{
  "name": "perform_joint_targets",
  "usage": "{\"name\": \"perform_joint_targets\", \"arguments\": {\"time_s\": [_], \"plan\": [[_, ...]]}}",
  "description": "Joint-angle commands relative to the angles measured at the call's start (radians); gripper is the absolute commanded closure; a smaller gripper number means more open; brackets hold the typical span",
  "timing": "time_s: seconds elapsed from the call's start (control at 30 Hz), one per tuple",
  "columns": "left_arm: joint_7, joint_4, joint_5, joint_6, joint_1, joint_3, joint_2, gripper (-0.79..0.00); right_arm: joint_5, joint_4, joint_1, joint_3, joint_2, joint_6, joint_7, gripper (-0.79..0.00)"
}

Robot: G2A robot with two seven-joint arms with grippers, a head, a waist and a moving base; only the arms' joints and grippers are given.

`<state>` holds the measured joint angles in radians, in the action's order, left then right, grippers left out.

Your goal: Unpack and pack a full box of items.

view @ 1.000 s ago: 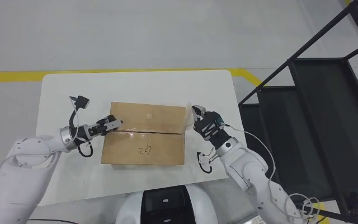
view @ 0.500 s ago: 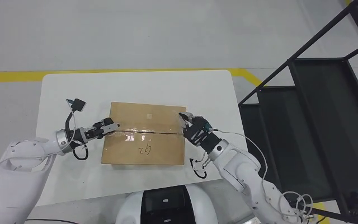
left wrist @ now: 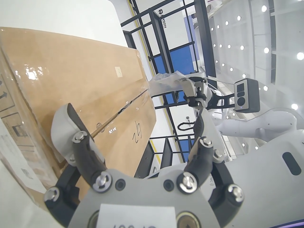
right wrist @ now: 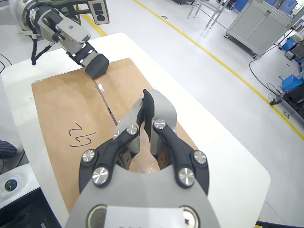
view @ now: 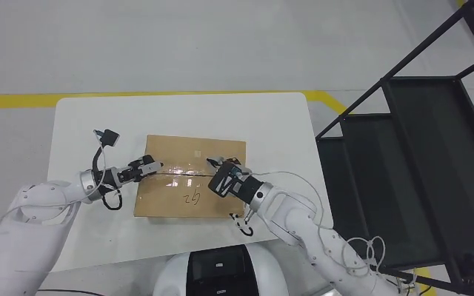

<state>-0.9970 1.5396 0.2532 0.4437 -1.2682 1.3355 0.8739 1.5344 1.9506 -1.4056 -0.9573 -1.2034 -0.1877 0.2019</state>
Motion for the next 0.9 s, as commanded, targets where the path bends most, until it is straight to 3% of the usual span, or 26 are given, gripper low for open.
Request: {"name": "perform_joint_targets", "arguments": {"time_s": [0.0,0.87], "plan": [[0.004,-0.004,0.001,-0.001,0.003,-0.003,0.001,-0.785,0.006,-0.021,0.019,0.022,-0.006,0.005,0.009,0.000],[0.031,-0.016,0.071,0.019,-0.012,0.039,0.004,-0.785,0.115,-0.208,0.172,0.215,-0.082,0.050,0.129,0.000]]}}
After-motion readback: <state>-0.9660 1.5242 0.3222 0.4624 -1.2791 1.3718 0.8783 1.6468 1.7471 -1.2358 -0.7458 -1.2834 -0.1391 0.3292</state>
